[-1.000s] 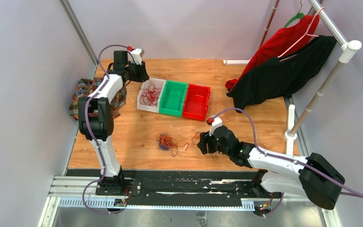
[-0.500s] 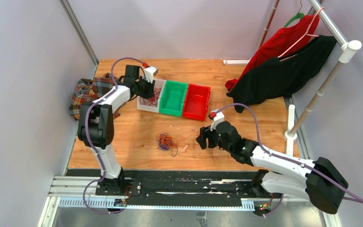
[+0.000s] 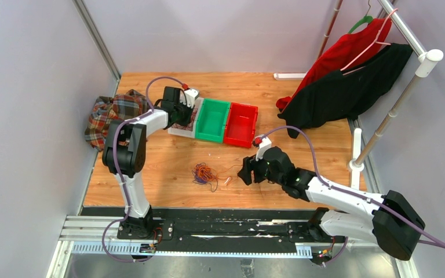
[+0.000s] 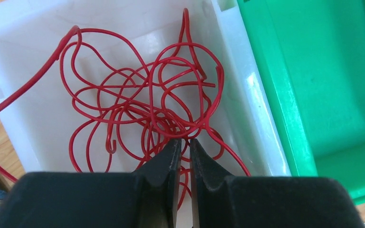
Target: Untangle the cables
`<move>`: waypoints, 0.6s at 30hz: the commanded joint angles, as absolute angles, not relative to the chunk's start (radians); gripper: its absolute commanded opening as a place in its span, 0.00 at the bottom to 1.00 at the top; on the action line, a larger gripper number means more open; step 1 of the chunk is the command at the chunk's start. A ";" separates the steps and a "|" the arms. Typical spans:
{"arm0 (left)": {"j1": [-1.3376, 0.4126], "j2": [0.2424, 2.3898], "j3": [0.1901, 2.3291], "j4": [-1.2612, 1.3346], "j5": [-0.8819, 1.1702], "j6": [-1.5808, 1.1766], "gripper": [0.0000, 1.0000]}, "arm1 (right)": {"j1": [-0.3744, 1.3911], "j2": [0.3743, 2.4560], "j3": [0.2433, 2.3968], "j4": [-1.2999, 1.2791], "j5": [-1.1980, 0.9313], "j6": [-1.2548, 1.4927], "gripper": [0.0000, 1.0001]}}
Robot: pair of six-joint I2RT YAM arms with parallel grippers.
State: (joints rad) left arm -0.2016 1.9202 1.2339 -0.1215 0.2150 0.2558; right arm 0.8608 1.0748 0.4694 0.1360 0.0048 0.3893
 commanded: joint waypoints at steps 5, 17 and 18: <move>-0.247 1.896 1.343 -0.210 0.218 0.258 0.21 | 0.810 1.113 0.605 0.067 -0.174 0.404 0.70; -0.248 1.724 1.493 -0.493 0.057 0.512 0.55 | 0.775 1.121 0.716 -0.123 -0.390 0.393 0.71; -0.248 1.710 1.493 -0.487 0.036 0.530 0.57 | 0.775 1.125 0.726 -0.144 -0.400 0.387 0.71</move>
State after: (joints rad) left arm -0.2474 1.8023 1.4567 -0.4351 0.1215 0.4213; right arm 0.7937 1.1229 0.6594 -0.0502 -0.3107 0.3985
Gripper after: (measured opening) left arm 0.545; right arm 0.710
